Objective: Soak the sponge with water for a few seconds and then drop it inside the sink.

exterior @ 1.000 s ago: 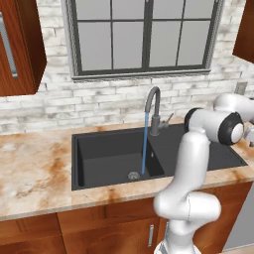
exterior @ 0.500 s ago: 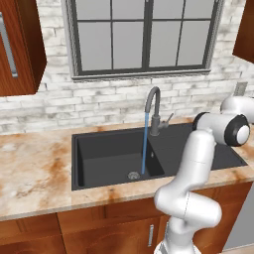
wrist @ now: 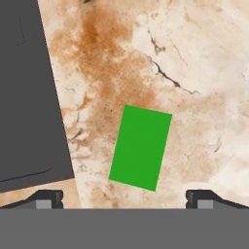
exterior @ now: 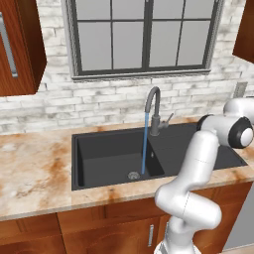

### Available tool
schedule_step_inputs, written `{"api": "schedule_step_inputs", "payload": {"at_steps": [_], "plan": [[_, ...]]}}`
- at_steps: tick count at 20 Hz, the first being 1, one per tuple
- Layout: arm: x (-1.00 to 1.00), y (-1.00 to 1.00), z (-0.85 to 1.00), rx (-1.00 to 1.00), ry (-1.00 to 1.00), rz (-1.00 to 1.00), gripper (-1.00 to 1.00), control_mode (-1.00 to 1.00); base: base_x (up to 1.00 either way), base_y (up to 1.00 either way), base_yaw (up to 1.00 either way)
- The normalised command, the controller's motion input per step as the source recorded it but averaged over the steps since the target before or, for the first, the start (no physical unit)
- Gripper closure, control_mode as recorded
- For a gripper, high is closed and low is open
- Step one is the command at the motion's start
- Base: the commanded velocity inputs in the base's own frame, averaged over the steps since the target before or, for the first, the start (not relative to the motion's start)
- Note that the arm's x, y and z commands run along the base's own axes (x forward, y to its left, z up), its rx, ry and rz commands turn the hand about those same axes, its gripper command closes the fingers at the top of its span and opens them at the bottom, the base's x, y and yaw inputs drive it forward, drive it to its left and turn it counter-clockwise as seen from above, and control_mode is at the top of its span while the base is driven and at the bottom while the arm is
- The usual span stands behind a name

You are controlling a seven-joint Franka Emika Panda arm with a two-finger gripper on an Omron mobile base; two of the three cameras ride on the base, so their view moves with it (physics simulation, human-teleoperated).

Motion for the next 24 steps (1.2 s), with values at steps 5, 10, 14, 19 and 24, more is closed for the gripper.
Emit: {"api": "schedule_step_inputs", "payload": {"at_steps": [5,10,14,19,24], "plan": [[0.1,0.0,-0.24,0.0,0.0,0.0,-1.0,-1.0,0.0,0.0,0.0],[0.11,0.0,-0.46,0.0,0.0,0.0,-1.0,-1.0,0.0,0.0,0.0],[0.07,0.0,-0.39,0.0,0.0,0.0,-1.0,-1.0,0.0,0.0,0.0],[0.04,0.0,-0.26,0.0,0.0,0.01,-1.0,-1.0,0.0,0.0,0.0],[0.09,-0.08,-0.24,0.0,0.0,0.02,-1.0,-1.0,0.0,0.0,0.0]]}}
